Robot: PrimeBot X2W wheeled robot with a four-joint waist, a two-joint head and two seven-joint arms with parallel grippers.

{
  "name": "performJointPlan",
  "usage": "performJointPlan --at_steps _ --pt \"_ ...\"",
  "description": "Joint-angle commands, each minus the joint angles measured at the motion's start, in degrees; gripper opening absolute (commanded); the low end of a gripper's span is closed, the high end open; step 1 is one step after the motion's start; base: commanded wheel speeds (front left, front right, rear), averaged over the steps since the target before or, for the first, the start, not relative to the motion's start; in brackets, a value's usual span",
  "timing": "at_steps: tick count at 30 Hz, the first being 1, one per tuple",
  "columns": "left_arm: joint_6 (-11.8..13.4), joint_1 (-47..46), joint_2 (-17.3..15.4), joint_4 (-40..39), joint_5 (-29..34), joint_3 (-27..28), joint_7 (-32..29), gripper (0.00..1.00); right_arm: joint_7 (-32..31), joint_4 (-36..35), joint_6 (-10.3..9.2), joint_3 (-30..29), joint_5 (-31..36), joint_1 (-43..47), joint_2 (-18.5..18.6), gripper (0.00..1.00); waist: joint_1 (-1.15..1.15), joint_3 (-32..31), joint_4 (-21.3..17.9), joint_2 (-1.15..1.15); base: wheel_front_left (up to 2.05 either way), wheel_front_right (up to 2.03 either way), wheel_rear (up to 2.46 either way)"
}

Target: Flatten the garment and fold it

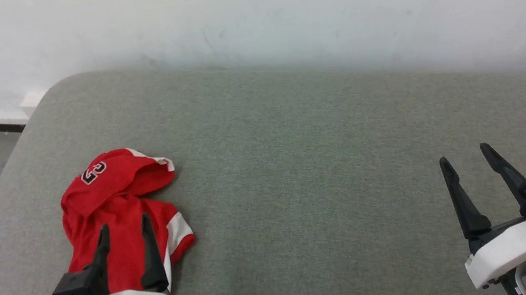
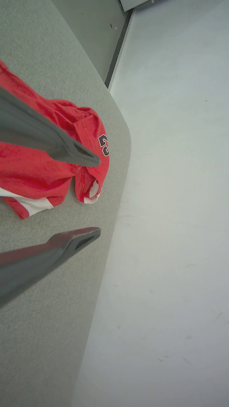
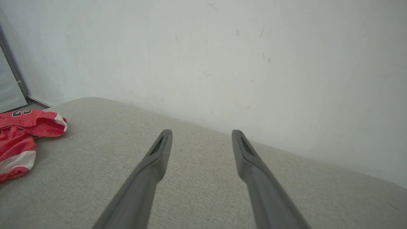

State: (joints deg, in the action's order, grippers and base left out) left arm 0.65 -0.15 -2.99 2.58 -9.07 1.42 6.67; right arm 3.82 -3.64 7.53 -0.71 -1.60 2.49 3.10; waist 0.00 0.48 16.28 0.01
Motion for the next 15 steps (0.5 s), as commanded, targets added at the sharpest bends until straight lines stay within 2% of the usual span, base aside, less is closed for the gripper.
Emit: performJointPlan --at_steps 1,15 --pt "0.57 -0.39 0.06 0.24 -0.51 0.36 0.63 1.00 0.47 -0.47 -0.02 0.07 -0.37 0.41 -0.10 1.00 0.00 0.27 1.11 -0.01 0.00 0.00 0.00" --pt "0.78 -1.03 0.07 0.93 -3.06 3.38 2.30 1.00 0.91 -1.85 -0.03 0.34 -0.77 -0.10 -0.13 1.00 0.00 2.57 5.32 -0.01 0.00 0.00 0.00"
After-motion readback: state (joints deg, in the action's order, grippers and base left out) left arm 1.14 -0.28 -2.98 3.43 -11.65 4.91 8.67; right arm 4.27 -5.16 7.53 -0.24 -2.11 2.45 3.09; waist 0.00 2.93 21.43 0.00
